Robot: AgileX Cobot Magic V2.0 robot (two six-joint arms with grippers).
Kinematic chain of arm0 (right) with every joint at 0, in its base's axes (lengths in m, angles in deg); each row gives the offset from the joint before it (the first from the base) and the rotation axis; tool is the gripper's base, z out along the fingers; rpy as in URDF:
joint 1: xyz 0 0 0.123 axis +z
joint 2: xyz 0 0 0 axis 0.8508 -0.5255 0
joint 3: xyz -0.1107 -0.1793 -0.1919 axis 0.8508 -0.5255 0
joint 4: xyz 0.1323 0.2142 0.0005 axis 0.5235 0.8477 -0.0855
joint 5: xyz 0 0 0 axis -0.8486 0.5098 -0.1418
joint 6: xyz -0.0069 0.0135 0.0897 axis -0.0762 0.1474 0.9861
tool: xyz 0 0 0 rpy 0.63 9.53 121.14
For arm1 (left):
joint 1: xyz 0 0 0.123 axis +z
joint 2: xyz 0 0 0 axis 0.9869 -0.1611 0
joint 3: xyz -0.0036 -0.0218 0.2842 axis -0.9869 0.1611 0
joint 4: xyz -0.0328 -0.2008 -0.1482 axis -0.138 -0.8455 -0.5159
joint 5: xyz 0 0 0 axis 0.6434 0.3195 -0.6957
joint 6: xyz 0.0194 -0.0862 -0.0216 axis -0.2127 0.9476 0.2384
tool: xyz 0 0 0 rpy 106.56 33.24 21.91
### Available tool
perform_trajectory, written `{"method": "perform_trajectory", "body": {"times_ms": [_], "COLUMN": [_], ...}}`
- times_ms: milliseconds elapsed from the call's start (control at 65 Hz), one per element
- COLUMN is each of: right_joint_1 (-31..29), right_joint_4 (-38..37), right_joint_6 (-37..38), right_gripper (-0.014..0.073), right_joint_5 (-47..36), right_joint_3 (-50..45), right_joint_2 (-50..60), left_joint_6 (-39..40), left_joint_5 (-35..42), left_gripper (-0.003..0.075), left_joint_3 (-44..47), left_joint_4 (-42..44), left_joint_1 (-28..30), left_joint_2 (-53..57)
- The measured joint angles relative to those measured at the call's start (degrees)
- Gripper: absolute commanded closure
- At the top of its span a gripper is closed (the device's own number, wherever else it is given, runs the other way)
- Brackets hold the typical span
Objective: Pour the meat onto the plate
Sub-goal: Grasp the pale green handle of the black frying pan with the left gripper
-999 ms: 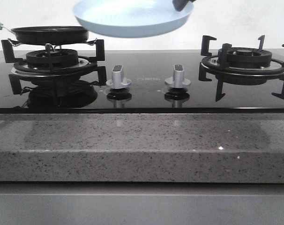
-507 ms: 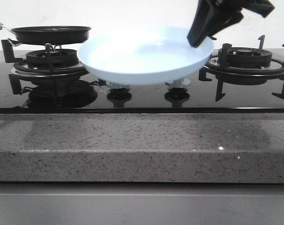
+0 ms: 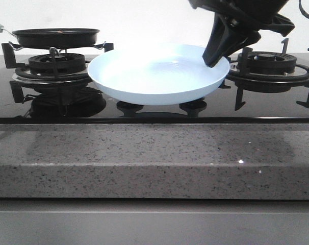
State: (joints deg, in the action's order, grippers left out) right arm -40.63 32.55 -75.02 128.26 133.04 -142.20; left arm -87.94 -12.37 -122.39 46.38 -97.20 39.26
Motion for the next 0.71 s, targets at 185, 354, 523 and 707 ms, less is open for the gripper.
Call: {"method": "perform_trajectory", "body": {"times_ms": [185, 354, 523, 707], "right_joint_1": [0.0, 0.0, 0.0, 0.0], "right_joint_4": [0.13, 0.13, 0.13, 0.13], "right_joint_6": [0.0, 0.0, 0.0, 0.0], "right_gripper": [0.0712, 0.0712, 0.0712, 0.0712], "right_joint_5": [0.0, -0.03, -0.12, -0.12], "right_joint_3": [0.0, 0.0, 0.0, 0.0], "right_joint_2": [0.0, 0.0, 0.0, 0.0], "left_joint_6": [0.3, 3.6, 10.67, 12.17], "left_joint_5": [-0.11, 0.22, -0.05, -0.85], "left_gripper": [0.0163, 0.0095, 0.0098, 0.0101], "left_joint_3": [0.19, -0.09, -3.17, -8.72], "left_joint_4": [0.0, 3.78, 11.4, 12.55], "left_joint_1": [0.0, 0.0, 1.63, 8.78], "left_joint_2": [-0.13, -1.62, -6.13, -14.08]}}
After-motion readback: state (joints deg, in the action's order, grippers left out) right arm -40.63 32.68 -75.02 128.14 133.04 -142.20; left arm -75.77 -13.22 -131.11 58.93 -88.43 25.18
